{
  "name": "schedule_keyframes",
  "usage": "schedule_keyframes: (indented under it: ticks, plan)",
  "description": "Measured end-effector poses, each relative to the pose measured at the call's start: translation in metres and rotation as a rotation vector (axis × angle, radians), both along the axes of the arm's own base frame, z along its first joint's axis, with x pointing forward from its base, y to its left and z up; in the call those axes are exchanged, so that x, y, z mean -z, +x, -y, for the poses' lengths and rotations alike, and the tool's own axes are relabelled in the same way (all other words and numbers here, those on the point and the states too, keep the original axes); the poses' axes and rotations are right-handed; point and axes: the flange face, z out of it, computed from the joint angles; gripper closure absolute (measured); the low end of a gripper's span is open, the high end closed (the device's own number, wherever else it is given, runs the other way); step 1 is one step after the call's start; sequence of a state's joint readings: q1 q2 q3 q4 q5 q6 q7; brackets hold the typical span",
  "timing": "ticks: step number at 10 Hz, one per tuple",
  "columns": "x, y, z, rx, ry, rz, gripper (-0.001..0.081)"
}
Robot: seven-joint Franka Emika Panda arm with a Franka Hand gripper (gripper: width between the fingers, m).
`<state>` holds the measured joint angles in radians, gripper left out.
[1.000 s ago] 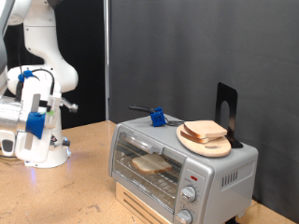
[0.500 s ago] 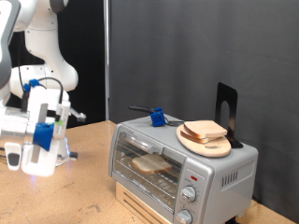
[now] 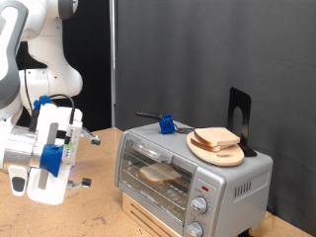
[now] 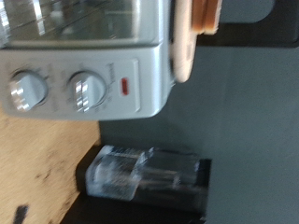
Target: Make a piece of toast with the oven
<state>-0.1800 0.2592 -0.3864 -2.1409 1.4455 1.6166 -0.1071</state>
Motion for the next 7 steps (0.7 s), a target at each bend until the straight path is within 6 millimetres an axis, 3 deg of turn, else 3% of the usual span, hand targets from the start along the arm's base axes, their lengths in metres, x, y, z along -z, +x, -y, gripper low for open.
schedule_keyframes:
  ticks: [2,7]
  plan:
    - [0.009,0.014,-0.008,0.007,0.019,0.012,0.0]
    - [0.037,0.076,-0.024,0.071,-0.007,0.034,0.0]
